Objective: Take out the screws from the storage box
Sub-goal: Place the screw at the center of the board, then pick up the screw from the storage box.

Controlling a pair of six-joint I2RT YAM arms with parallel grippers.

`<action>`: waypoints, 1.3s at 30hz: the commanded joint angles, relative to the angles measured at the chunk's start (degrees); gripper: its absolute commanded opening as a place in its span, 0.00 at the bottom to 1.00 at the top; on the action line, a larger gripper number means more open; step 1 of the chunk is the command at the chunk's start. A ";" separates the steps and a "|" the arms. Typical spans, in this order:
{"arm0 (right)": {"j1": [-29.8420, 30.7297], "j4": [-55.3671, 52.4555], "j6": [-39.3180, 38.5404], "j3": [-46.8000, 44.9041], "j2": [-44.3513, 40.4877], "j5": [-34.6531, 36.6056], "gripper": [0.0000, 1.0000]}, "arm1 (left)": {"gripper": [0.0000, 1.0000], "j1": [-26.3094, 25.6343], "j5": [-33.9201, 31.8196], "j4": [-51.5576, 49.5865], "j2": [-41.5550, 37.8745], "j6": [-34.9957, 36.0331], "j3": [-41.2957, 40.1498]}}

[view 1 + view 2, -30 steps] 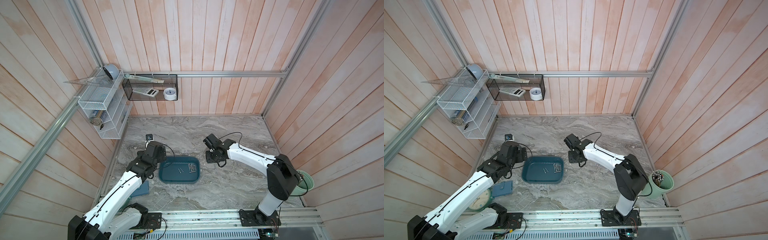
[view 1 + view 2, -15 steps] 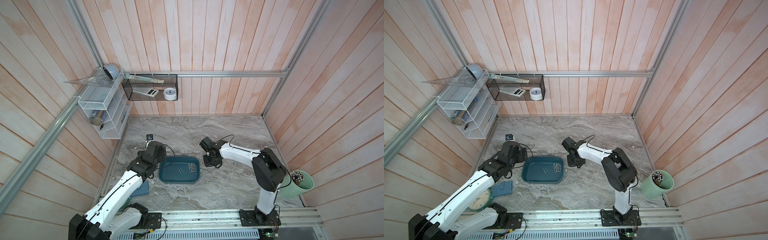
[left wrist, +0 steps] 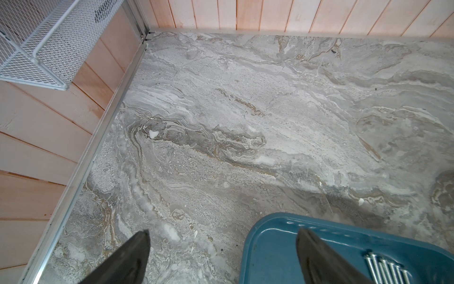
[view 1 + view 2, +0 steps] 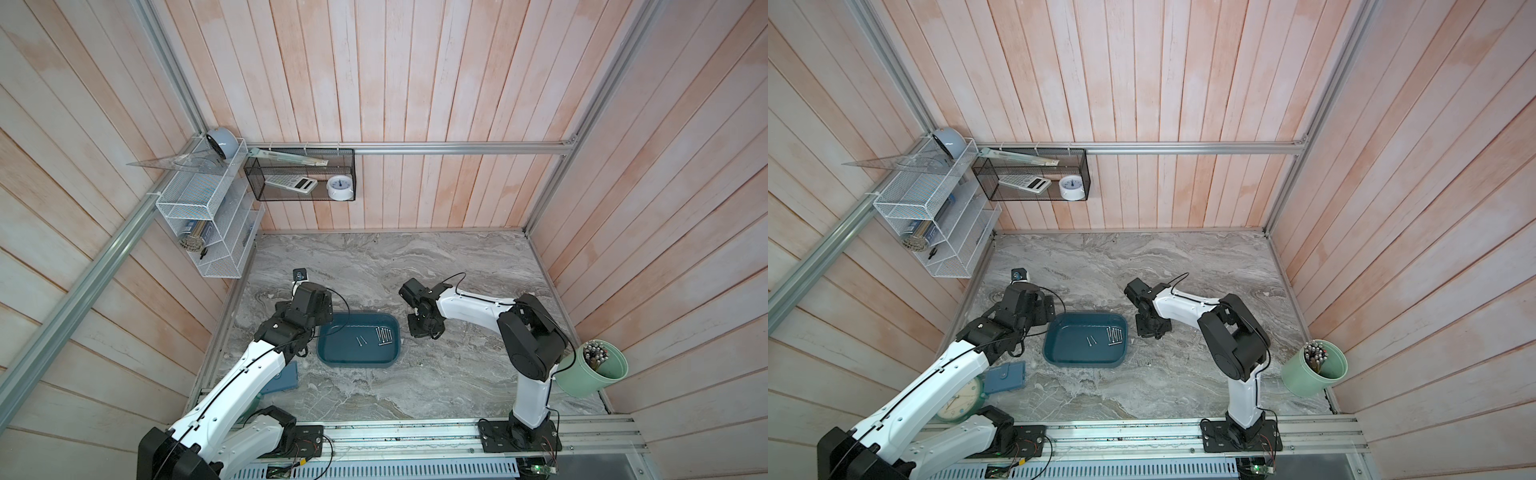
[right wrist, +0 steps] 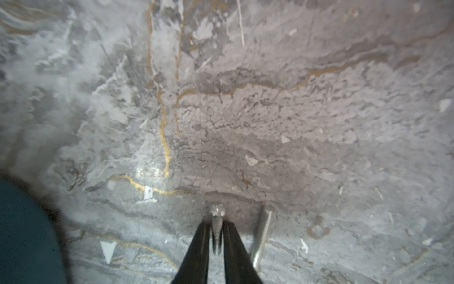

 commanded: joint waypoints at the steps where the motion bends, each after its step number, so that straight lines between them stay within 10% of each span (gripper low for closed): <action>1: 0.39 -1.23 -0.17 -0.72 -1.96 -0.38 0.22 | 0.98 0.34 0.04 -0.33 0.17 0.69 0.53; 17: 1.42 0.58 1.11 -0.78 -16.04 -1.87 0.25 | 0.99 0.37 0.50 -0.21 -0.26 0.74 0.58; 27: 15.64 -8.66 -2.49 21.49 0.61 0.42 0.25 | 0.99 0.32 -1.55 0.01 -1.85 0.95 0.19; 39: 16.61 -10.73 -2.36 28.71 11.97 0.89 0.20 | 0.99 0.38 -1.28 0.63 -2.85 1.31 -0.35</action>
